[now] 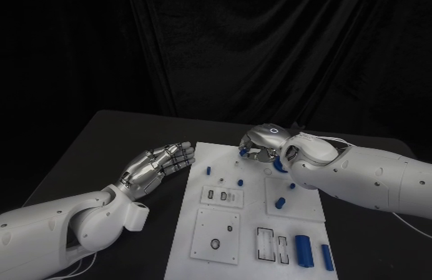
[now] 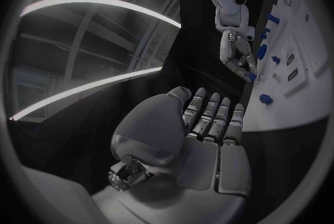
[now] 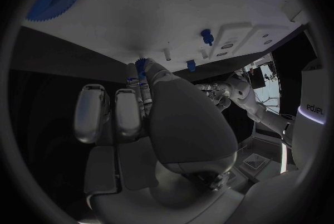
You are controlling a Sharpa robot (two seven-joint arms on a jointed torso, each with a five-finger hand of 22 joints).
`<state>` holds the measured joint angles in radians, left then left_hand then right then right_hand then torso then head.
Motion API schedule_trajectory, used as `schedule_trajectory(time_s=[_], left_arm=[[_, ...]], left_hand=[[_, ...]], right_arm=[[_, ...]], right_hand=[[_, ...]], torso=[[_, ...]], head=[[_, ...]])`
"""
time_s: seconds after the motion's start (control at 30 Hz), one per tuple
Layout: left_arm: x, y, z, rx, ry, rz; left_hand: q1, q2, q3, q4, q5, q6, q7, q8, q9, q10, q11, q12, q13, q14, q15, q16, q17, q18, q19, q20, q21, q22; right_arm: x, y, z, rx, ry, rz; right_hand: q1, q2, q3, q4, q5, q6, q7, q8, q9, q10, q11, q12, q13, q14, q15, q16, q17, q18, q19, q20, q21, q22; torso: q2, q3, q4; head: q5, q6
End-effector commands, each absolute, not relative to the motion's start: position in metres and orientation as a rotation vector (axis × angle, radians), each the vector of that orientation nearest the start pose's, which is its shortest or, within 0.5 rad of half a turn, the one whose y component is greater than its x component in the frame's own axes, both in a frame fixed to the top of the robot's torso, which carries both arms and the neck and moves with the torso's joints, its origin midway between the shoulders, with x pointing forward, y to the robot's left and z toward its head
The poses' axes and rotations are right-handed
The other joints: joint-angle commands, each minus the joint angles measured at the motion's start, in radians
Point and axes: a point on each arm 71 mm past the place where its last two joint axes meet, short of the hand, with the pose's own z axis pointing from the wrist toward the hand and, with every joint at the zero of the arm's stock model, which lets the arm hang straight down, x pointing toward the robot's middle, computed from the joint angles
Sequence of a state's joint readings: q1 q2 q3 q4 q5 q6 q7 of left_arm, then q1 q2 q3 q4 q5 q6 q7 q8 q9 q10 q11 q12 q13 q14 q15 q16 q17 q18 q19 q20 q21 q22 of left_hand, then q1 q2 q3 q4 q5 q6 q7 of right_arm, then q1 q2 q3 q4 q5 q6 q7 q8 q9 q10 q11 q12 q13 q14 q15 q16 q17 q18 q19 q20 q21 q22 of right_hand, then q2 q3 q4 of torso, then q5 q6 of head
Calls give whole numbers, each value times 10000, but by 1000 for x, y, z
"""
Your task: Assemble the parts on the task board
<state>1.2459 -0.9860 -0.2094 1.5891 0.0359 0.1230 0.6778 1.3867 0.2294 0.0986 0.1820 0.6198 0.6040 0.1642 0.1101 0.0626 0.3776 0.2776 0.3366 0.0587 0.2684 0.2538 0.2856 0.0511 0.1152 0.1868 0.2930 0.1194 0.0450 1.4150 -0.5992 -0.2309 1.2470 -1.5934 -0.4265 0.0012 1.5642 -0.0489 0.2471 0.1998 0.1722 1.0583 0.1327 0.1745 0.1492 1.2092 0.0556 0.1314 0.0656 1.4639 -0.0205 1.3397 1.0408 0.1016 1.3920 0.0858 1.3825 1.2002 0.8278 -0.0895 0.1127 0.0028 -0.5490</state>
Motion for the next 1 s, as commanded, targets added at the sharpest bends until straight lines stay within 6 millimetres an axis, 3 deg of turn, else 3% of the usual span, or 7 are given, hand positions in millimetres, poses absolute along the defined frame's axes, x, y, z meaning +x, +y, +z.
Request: schedule_trajectory(time_s=[0.03, 0.33, 0.73, 1.0], left_arm=[[446, 252, -171, -8612, 10678, -21308], [446, 253, -172, -8626, 10708, -21278], [447, 251, -173, -8691, 10752, -21286], [448, 252, -173, -8874, 10697, -21237]], left_hand=[[40, -45, 50, -19, 60, 76, 26, 37, 14, 29, 31, 66, 12, -5, 88, 13, 15, -155, 55, -12, 40, 10], [33, -57, 92, -20, 68, 88, 37, 41, 15, 42, 43, 74, 13, -7, 98, 19, 15, -167, 53, -12, 37, 8], [28, -60, 105, -18, 67, 88, 45, 41, 15, 43, 48, 74, 13, -8, 103, 22, 15, -171, 53, -11, 37, 7], [21, -69, 121, -16, 62, 88, 54, 42, 14, 42, 54, 72, 12, -16, 108, 18, 13, -176, 49, -11, 34, 6]], right_arm=[[543, -151, -148, -4862, 14565, 5238], [545, -150, -150, -4846, 14606, 5197], [546, -149, -152, -4824, 14756, 5090], [547, -147, -152, -4833, 14873, 5039]], right_hand=[[31, -90, 18, -48, 58, 129, -184, 243, 1160, -61, 44, -93, -13, 158, -9, -19, -12, -198, -2, -18, 33, -7], [25, -90, 48, -55, 50, 71, -156, 191, 1169, -104, 73, -182, -12, 156, 15, -23, -9, -196, -9, 4, 24, -11], [-76, -99, 85, -1, 2, -72, -97, 57, 1172, -187, 140, -364, -6, 133, 73, -58, -59, -186, -42, 57, -10, -45], [-193, -167, 118, 70, -104, -326, -7, -170, 1133, -378, 238, -595, -2, 87, 157, -108, -127, -175, -89, 134, -56, -79]], torso=[[1, 5, -7], [-3, 12, -37], [-17, -1, -14], [-23, -1, 20]], head=[[18, -78], [72, -260], [40, -464], [-84, -577]])
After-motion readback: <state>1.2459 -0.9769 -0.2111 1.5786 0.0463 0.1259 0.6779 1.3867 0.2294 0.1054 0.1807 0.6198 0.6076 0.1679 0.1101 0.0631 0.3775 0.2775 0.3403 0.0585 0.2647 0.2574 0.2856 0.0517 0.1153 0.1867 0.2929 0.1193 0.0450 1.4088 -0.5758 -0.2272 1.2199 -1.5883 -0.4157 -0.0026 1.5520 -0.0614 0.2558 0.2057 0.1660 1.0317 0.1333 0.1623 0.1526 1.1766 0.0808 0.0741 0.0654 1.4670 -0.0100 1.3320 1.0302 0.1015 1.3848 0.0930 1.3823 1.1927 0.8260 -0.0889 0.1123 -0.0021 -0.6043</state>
